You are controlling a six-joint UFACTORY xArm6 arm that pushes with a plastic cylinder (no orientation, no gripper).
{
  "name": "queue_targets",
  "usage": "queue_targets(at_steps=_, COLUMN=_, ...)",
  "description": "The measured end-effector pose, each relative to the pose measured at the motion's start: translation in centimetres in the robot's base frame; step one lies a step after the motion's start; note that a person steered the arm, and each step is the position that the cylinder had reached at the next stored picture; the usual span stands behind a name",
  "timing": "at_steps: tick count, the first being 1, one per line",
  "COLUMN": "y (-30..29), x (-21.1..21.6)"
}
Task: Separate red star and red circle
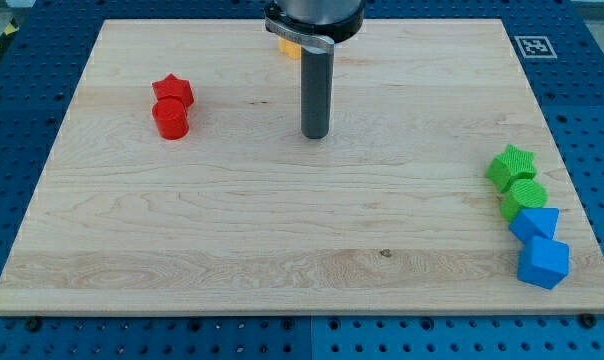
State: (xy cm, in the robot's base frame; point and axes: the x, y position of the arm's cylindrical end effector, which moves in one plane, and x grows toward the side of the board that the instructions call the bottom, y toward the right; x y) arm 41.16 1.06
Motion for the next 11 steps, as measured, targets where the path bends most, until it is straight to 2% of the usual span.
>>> queue_targets(at_steps=1, y=0.0, x=1.6)
queue_targets(at_steps=2, y=-0.8, x=5.8)
queue_targets(at_steps=3, y=-4.8, x=8.6)
queue_targets(at_steps=4, y=-12.9, x=8.3)
queue_targets(at_steps=5, y=-20.3, x=5.3)
queue_targets(at_steps=6, y=-24.9, x=1.5)
queue_targets(at_steps=7, y=-26.8, x=-2.0)
queue_targets(at_steps=9, y=-21.1, x=-3.4)
queue_targets(at_steps=11, y=-19.6, x=-1.8)
